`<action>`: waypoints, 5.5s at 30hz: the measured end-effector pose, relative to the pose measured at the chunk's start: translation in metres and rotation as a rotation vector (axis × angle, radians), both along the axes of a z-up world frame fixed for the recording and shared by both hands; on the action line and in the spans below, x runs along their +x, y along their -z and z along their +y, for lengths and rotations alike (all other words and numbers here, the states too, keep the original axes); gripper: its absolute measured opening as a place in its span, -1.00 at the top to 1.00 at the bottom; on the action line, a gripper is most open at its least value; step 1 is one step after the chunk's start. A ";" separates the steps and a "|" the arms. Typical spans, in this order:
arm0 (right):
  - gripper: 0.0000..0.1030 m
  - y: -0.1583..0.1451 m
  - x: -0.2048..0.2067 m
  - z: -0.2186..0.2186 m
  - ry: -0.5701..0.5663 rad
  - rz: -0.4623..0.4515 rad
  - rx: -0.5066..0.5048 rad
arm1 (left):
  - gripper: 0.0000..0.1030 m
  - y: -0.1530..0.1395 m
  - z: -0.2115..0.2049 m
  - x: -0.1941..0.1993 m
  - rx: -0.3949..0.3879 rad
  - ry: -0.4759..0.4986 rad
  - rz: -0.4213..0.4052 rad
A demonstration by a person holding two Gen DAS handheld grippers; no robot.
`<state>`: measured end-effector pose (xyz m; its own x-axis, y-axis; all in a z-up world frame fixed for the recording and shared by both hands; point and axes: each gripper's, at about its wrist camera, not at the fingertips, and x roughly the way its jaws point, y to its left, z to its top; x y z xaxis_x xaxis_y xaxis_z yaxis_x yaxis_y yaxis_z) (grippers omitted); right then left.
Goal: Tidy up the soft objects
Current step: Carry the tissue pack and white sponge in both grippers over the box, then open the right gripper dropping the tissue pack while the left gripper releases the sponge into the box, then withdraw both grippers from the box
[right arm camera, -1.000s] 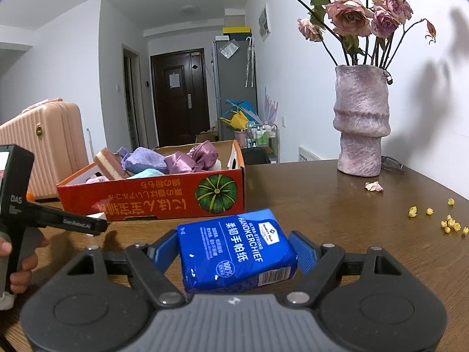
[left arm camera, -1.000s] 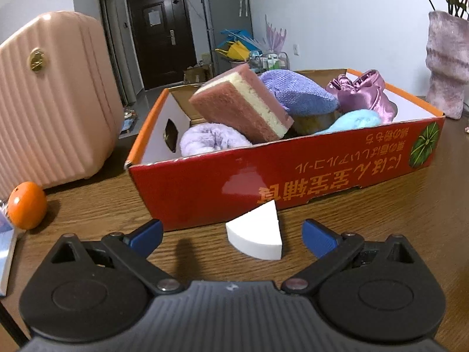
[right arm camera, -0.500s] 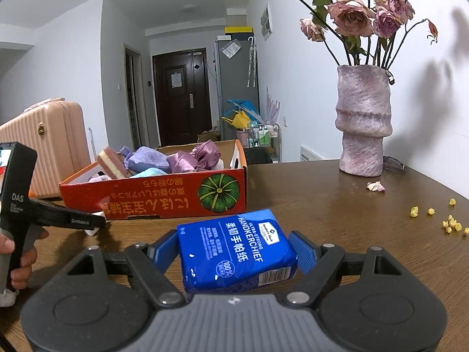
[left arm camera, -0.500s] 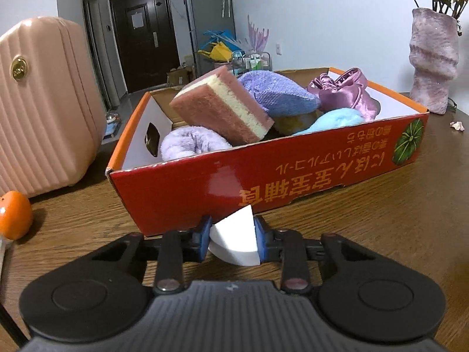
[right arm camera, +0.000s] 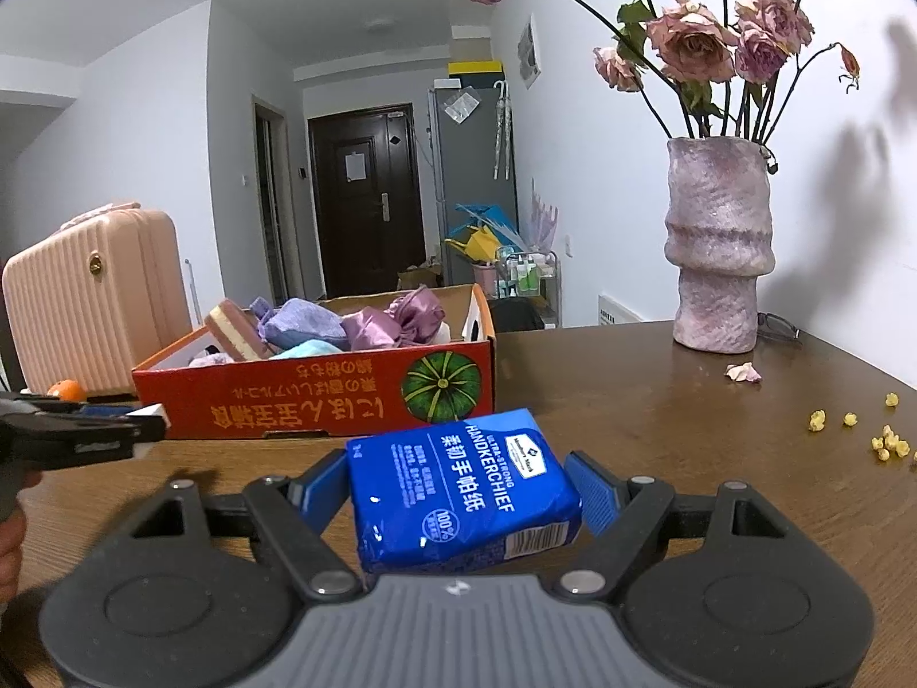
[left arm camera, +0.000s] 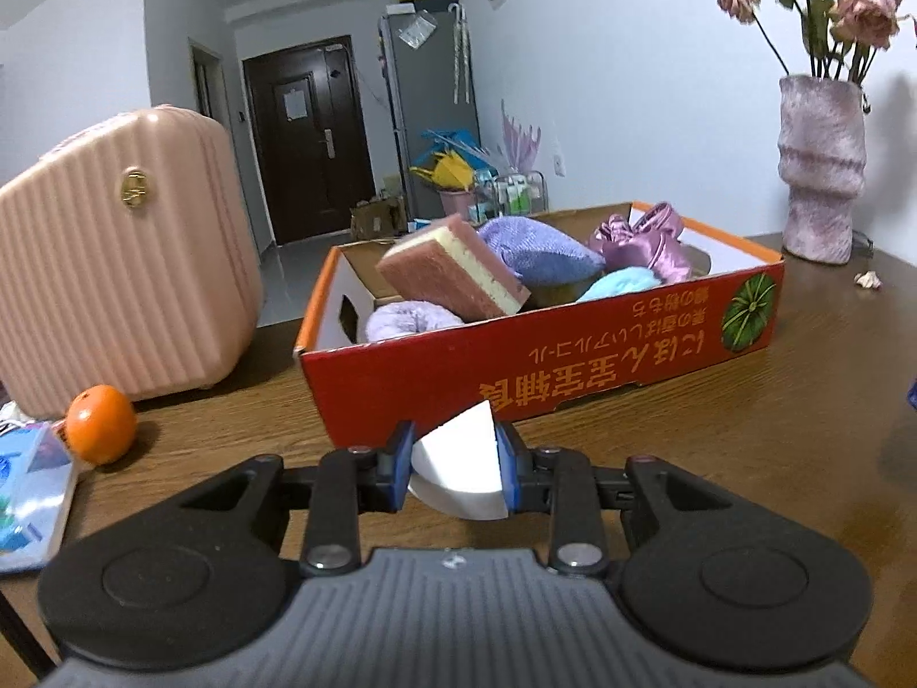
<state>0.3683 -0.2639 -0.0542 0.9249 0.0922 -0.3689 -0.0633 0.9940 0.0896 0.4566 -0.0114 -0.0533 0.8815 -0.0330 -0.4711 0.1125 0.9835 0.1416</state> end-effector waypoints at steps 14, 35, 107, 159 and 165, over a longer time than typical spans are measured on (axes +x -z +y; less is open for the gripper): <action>-0.56 -0.003 -0.008 0.003 -0.019 -0.036 -0.005 | 0.41 -0.015 0.011 -0.063 -0.069 -0.068 -0.044; -0.56 -0.017 -0.011 0.009 -0.068 -0.121 0.061 | 0.41 -0.040 0.005 -0.097 -0.182 -0.163 -0.095; -1.00 -0.013 0.213 0.052 -0.052 -0.168 0.026 | -0.90 -0.050 0.001 0.126 -0.300 -0.333 -0.195; -1.00 -0.012 -0.005 0.007 -0.078 -0.121 -0.020 | -1.00 -0.036 0.025 -0.085 -0.153 -0.286 -0.150; -1.00 -0.012 -0.053 0.007 -0.083 -0.087 -0.022 | -1.00 -0.036 0.019 -0.135 -0.130 -0.238 -0.136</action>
